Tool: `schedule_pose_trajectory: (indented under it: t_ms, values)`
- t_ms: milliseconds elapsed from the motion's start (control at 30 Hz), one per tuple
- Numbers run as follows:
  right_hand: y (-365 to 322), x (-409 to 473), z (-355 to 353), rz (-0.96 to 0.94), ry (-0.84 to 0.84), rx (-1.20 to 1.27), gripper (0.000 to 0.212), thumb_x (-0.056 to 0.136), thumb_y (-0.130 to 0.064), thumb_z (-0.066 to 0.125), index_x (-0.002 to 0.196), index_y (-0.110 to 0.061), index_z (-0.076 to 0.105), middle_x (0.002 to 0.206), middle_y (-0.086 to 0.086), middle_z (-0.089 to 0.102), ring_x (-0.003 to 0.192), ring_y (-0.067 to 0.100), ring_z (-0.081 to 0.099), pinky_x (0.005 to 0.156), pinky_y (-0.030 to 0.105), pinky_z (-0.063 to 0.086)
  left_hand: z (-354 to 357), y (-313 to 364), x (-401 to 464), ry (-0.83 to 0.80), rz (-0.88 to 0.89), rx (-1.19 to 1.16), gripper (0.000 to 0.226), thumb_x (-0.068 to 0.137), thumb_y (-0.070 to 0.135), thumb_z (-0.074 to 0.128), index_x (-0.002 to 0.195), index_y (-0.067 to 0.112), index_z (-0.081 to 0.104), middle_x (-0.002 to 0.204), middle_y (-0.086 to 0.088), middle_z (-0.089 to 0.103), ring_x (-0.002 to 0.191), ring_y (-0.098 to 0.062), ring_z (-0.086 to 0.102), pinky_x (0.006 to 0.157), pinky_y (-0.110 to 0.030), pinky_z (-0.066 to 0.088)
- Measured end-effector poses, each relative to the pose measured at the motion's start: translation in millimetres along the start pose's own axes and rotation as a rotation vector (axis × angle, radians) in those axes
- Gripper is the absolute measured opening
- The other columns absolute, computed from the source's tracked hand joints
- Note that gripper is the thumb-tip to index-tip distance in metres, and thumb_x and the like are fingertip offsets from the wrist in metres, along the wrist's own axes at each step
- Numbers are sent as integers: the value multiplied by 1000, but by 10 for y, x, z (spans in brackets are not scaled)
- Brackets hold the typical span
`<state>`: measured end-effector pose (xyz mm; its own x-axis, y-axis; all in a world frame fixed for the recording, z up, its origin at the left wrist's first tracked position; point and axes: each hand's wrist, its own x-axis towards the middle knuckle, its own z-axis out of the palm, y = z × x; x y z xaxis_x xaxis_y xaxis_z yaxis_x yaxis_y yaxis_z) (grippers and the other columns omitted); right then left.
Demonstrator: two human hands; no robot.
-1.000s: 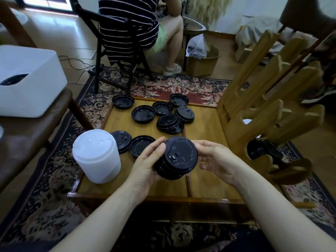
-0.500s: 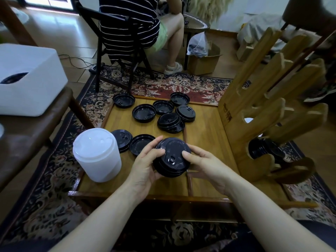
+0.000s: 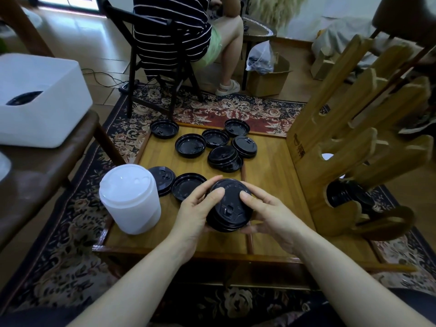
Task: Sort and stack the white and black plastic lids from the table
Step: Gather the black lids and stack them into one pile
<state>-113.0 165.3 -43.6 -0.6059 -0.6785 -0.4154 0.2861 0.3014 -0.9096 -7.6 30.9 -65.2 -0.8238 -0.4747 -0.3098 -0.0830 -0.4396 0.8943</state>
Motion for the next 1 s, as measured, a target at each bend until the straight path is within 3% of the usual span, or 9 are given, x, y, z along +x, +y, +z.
schedule_pose_trajectory:
  t_ms: [200, 333, 467, 600, 700, 767, 867, 1000]
  values:
    - [-18, 2, -44, -31, -20, 1, 41, 92, -29, 63, 132, -35, 59, 121, 2, 68, 105, 17, 70, 74, 39, 60, -14, -8, 6, -53, -33, -37, 35, 99, 29, 53, 130, 44, 59, 121, 10, 71, 115, -17, 66, 90, -49, 58]
    - [-30, 8, -80, -51, -49, 4, 43, 87, -30, 67, 130, -33, 61, 123, 6, 66, 105, 21, 70, 69, 35, 58, -13, -1, 0, -108, -22, 3, 35, 102, 29, 48, 132, 45, 56, 123, 11, 70, 115, -16, 66, 89, -49, 58]
    - [-28, 9, -99, -49, -75, 36, 45, 81, -27, 69, 126, -28, 64, 122, 15, 64, 99, 26, 71, 65, 31, 57, -24, -7, -9, -90, 13, 27, 41, 90, 25, 64, 127, 42, 61, 118, 11, 72, 110, -14, 69, 90, -47, 58]
    - [-22, 41, -81, -24, -135, -16, 45, 82, -29, 69, 127, -30, 62, 122, 14, 65, 102, 28, 70, 75, 38, 59, -70, -4, 8, -13, 16, -6, 44, 78, 15, 74, 118, 34, 70, 109, 3, 76, 102, -19, 72, 96, -50, 56]
    - [-134, 156, -120, -91, -103, -270, 39, 87, -43, 63, 125, -36, 62, 119, -2, 68, 110, 22, 66, 95, 45, 54, -88, -6, 44, 75, 8, -39, 40, 81, 3, 73, 110, 31, 74, 103, 1, 77, 102, -24, 72, 93, -45, 57]
    - [-252, 364, -164, -240, 62, -480, 36, 93, -43, 59, 127, -33, 61, 123, -9, 63, 117, 14, 58, 102, 38, 48, -94, -18, 69, 125, 2, -51, 40, 80, 2, 75, 105, 33, 76, 104, 1, 77, 104, -24, 71, 93, -43, 56]
    - [-389, 870, -191, -406, 249, -856, 42, 94, -39, 60, 134, -26, 55, 134, 0, 54, 130, 17, 41, 107, 35, 35, -131, -36, 121, 188, -42, -109, 41, 79, 3, 76, 107, 33, 76, 108, 2, 76, 105, -21, 71, 93, -41, 56]
    - [-484, 1526, -89, -332, 171, -1266, 70, 91, -50, 60, 150, -23, 34, 149, 9, 40, 143, 27, 23, 112, 43, 23, -193, -14, 193, 195, -121, -206, 44, 78, 0, 76, 112, 29, 74, 110, -2, 76, 103, -23, 72, 92, -42, 56]
